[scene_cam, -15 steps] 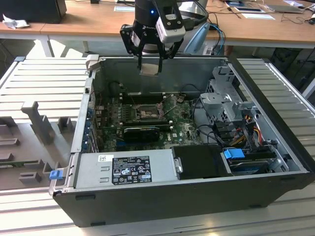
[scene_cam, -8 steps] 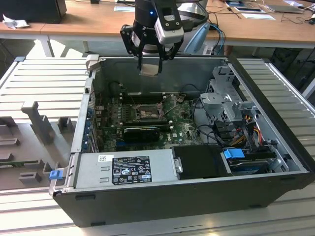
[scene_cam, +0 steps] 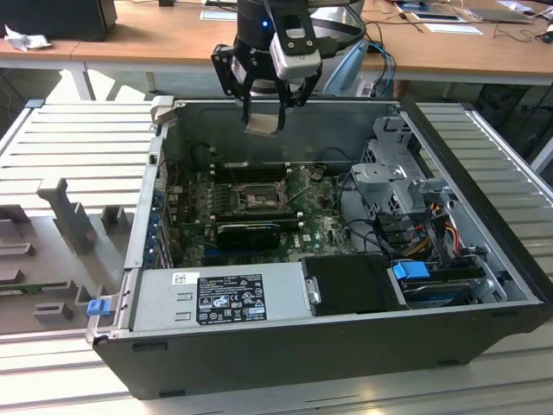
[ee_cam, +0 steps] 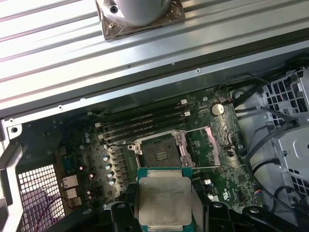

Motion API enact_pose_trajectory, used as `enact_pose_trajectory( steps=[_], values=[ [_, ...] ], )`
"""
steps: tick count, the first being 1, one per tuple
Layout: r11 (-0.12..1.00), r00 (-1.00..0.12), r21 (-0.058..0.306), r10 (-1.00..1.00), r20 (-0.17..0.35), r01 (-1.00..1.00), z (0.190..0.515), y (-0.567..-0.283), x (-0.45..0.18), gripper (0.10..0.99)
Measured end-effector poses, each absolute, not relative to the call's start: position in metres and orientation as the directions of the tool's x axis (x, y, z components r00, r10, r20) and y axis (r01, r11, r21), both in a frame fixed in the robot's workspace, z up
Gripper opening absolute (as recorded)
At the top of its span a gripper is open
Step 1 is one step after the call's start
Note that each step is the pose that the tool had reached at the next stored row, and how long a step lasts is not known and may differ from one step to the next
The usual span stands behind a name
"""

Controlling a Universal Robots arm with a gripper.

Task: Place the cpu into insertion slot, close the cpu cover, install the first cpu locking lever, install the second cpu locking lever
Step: 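Place the cpu into insertion slot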

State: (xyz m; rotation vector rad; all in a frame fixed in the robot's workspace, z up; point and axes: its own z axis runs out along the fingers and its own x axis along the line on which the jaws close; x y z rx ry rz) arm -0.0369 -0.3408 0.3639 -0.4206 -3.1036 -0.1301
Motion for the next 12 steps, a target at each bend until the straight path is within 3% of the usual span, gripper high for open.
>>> enact_pose_trajectory(
  steps=[12],
  values=[
    [0.948, -0.952, 0.081, 0.306, 0.018, 0.307, 0.3623, -0.3408, -0.0369, 0.529]
  ],
)
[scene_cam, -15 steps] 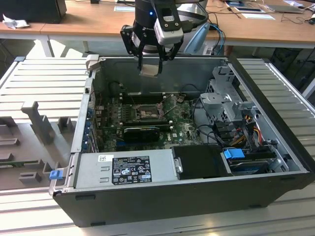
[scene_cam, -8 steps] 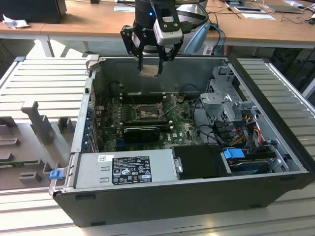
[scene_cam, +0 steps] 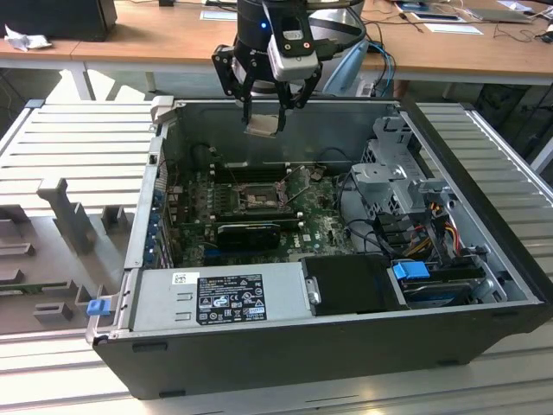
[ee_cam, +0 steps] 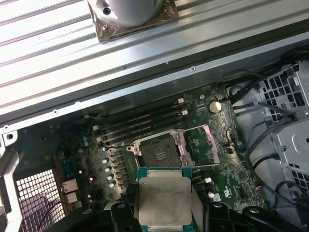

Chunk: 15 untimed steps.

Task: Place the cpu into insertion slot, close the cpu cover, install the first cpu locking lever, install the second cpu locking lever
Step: 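Place the cpu into insertion slot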

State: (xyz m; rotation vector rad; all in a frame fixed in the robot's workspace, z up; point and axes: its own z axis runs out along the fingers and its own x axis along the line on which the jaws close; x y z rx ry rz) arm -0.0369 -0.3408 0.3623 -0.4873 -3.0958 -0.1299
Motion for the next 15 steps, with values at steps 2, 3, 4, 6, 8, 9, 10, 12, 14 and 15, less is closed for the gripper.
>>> enact_pose_trajectory(
  steps=[2, 3, 4, 6, 8, 9, 10, 12, 14, 15],
  values=[
    [0.947, -0.950, 0.081, 0.311, 0.018, 0.311, 0.3621, -0.3408, -0.0369, 0.529],
    [0.946, -0.950, 0.081, 0.313, 0.018, 0.313, 0.3621, -0.3408, -0.0369, 0.529],
    [0.945, -0.949, 0.081, 0.316, 0.018, 0.317, 0.3619, -0.3408, -0.0369, 0.529],
    [0.944, -0.947, 0.081, 0.321, 0.018, 0.321, 0.3617, -0.3408, -0.0369, 0.529],
    [0.942, -0.945, 0.081, 0.326, 0.018, 0.326, 0.3616, -0.3408, -0.0369, 0.529],
    [0.941, -0.945, 0.081, 0.328, 0.018, 0.328, 0.3615, -0.3408, -0.0369, 0.529],
    [0.941, -0.944, 0.081, 0.330, 0.018, 0.330, 0.3615, -0.3408, -0.0369, 0.529],
    [0.939, -0.942, 0.081, 0.334, 0.018, 0.334, 0.3613, -0.3408, -0.0369, 0.529],
    [0.937, -0.940, 0.081, 0.340, 0.018, 0.340, 0.3610, -0.3408, -0.0369, 0.529],
    [0.936, -0.940, 0.081, 0.342, 0.018, 0.342, 0.3610, -0.3408, -0.0369, 0.529]
  ],
)
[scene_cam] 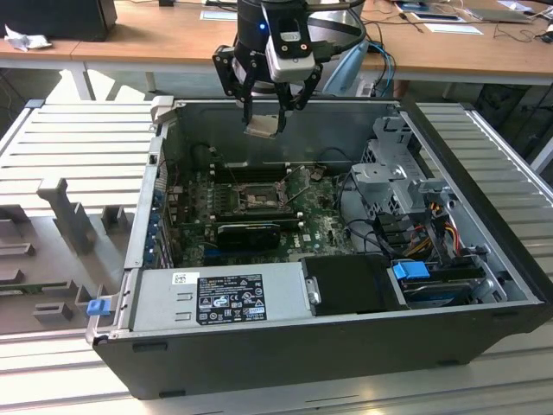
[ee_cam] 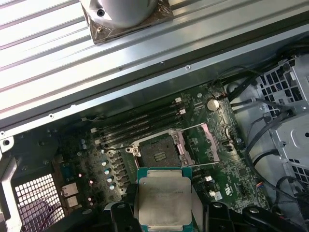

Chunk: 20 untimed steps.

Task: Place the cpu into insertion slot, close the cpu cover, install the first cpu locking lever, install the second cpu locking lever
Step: 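Place the cpu into insertion slot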

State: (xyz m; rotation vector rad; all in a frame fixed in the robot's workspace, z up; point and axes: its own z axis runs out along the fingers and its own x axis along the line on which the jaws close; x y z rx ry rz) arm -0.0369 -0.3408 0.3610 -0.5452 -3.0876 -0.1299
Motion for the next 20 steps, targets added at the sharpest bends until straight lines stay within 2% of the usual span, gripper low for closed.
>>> enact_pose_trajectory(
  steps=[20],
  values=[
    [0.917, -0.921, 0.081, 0.389, 0.018, 0.389, 0.3603, -0.3408, -0.0369, 0.529]
  ],
)
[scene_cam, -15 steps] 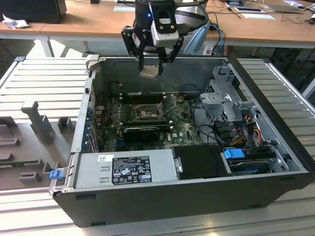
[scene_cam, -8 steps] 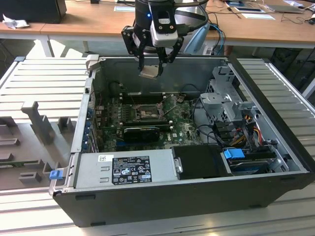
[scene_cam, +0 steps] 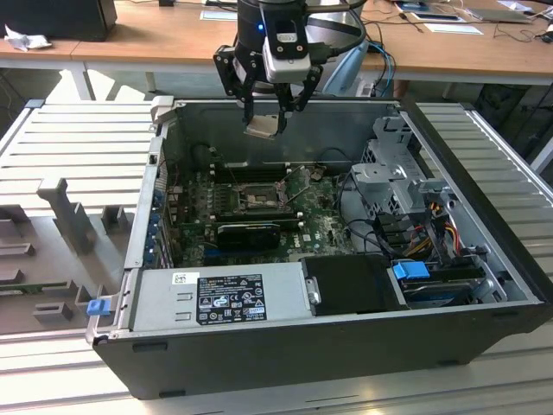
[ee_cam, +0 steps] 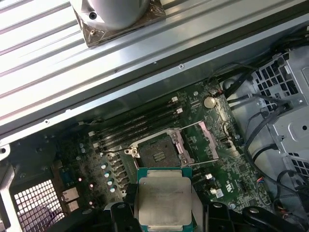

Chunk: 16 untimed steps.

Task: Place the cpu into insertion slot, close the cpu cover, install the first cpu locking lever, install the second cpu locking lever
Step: 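Place the cpu into insertion slot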

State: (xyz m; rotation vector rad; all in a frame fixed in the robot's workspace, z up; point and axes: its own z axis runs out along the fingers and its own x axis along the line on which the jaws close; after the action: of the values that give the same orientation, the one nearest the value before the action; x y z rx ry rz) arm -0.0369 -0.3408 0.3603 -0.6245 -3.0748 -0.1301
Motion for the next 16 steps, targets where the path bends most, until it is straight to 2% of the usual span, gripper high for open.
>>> enact_pose_trajectory(
  steps=[16],
  values=[
    [0.894, -0.897, 0.081, 0.442, 0.018, 0.442, 0.3599, -0.3408, -0.0369, 0.529]
  ],
)
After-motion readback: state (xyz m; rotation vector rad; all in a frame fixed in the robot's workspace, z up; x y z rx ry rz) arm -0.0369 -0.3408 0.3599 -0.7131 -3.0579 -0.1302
